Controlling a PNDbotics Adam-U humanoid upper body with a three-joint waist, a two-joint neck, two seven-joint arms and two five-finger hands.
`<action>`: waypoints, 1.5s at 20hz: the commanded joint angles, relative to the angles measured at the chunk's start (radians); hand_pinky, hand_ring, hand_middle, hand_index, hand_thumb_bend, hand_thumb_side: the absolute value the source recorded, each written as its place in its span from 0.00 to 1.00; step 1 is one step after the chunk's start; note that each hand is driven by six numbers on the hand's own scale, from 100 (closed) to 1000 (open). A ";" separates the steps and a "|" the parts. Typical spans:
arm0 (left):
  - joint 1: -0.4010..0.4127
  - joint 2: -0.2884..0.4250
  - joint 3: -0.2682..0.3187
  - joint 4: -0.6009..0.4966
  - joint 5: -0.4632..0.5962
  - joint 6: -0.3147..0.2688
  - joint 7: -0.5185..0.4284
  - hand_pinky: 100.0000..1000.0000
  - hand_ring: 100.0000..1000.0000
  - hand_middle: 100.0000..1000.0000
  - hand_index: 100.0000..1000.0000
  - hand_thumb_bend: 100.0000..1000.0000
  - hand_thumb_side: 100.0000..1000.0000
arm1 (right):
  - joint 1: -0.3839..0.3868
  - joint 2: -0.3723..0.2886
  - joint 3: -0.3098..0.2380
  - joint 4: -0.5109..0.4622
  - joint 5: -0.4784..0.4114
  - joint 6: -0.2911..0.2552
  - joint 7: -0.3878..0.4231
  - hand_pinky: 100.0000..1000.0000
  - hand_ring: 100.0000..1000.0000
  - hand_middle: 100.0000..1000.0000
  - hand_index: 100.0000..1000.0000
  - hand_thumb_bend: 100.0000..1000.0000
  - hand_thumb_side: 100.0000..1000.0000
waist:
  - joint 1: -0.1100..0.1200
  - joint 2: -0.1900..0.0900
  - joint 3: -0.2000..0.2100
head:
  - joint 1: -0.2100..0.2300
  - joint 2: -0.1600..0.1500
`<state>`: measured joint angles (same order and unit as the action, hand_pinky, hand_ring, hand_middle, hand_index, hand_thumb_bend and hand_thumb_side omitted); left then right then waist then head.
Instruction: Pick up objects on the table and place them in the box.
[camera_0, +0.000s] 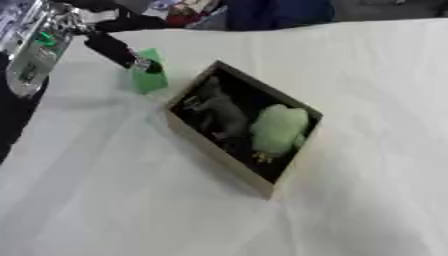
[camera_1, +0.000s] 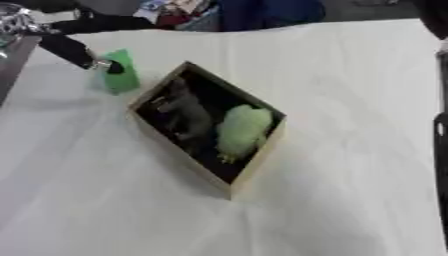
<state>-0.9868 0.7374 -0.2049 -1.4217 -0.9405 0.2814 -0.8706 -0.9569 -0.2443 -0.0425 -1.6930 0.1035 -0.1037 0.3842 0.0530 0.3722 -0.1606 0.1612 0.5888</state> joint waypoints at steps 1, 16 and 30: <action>-0.013 0.015 0.011 -0.005 0.012 0.004 -0.012 0.85 0.92 0.85 0.97 0.60 0.67 | -0.020 -0.021 -0.005 -0.006 -0.002 -0.003 0.000 1.00 0.94 0.83 0.85 0.00 0.81 | -0.002 -0.019 -0.001 | 0.005 -0.010; 0.004 -0.007 0.009 0.058 0.016 -0.028 0.056 0.88 0.94 0.85 0.97 0.54 0.62 | -0.019 -0.014 -0.010 -0.008 -0.013 0.006 0.014 1.00 0.94 0.83 0.85 0.00 0.84 | -0.005 -0.002 -0.012 | 0.010 -0.021; -0.003 -0.022 0.022 0.118 -0.006 -0.007 0.085 0.86 0.92 0.82 0.94 0.35 0.57 | -0.025 -0.014 -0.012 0.000 -0.018 0.007 0.027 1.00 0.94 0.82 0.84 0.00 0.87 | -0.007 0.015 -0.019 | 0.022 -0.036</action>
<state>-0.9713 0.7024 -0.1974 -1.3040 -0.9455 0.2720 -0.7907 -0.9598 -0.2438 -0.0487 -1.6867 0.0928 -0.0949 0.4077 0.0485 0.4078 -0.1788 0.1780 0.5655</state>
